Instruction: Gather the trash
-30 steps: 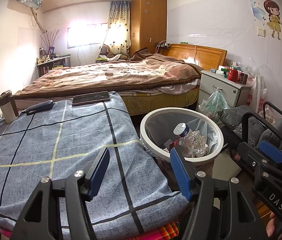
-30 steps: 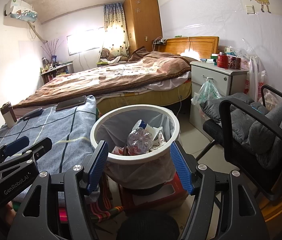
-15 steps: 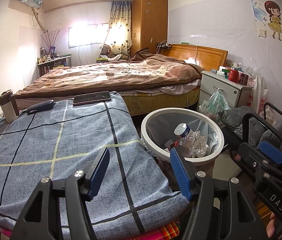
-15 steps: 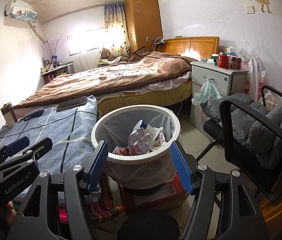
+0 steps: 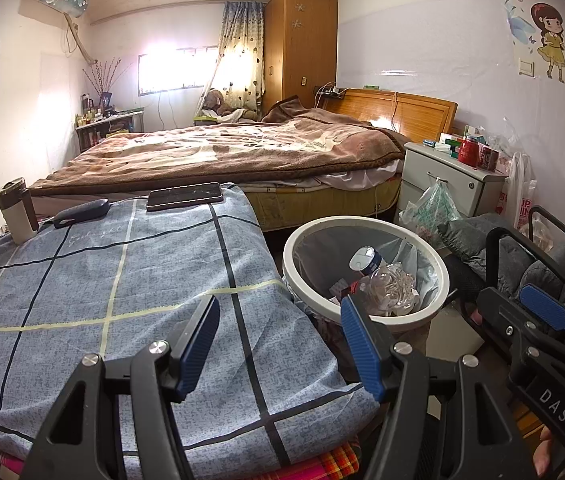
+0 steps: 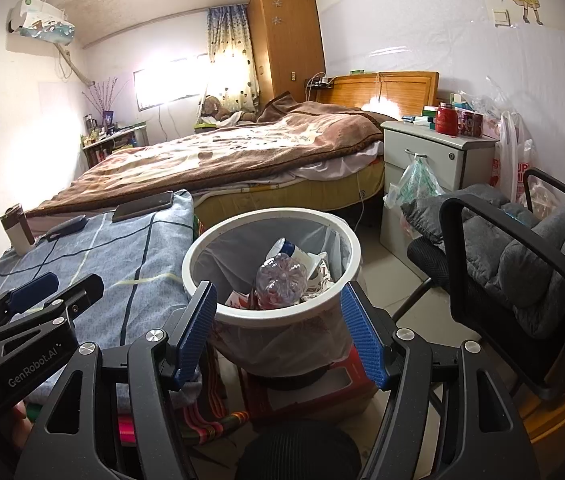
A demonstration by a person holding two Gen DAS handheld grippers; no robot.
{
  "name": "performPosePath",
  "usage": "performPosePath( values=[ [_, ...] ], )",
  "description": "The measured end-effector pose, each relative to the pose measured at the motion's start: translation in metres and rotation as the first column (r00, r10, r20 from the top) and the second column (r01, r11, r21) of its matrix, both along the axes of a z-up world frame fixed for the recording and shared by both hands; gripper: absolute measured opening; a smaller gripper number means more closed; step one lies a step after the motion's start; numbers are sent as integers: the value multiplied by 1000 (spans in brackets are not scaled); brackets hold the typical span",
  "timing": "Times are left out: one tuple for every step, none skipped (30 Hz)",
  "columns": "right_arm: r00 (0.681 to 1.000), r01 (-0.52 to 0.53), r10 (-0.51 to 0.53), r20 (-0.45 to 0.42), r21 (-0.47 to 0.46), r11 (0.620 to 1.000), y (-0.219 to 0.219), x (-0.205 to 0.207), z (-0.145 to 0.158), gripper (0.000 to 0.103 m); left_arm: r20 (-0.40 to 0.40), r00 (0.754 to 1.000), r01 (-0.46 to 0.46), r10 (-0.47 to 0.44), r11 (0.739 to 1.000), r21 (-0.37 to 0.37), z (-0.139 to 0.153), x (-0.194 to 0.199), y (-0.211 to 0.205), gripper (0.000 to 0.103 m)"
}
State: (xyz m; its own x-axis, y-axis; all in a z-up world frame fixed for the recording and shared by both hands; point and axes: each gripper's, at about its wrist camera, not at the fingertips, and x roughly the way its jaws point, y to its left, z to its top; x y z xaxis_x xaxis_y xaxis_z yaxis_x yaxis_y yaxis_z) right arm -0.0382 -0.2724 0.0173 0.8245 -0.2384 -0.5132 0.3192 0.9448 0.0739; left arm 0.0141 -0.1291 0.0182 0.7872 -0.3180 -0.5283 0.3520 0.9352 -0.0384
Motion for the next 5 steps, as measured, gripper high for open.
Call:
performPosePath(
  values=[
    [1000,0,0,1,0,1000,0,0,0,66,0,1000,-1,1,1000,1,0,0,0,65],
    [1000,0,0,1,-1,1000,0,0,0,66,-1,1000,-1,1,1000,2,0,1,0,65],
    [1000,0,0,-1,-1,1000,0,0,0,66,-3,1000,0,0,1000,1,0,1,0,65],
    [1000,-1,1,-1,-1,1000,0,0,0,66,-3,1000,0,0,1000,0,0,0,0,65],
    [1000,-1,1,1,-1,1000,0,0,0,66,-1,1000,-2,2,1000,0,0,0,0,65]
  ],
)
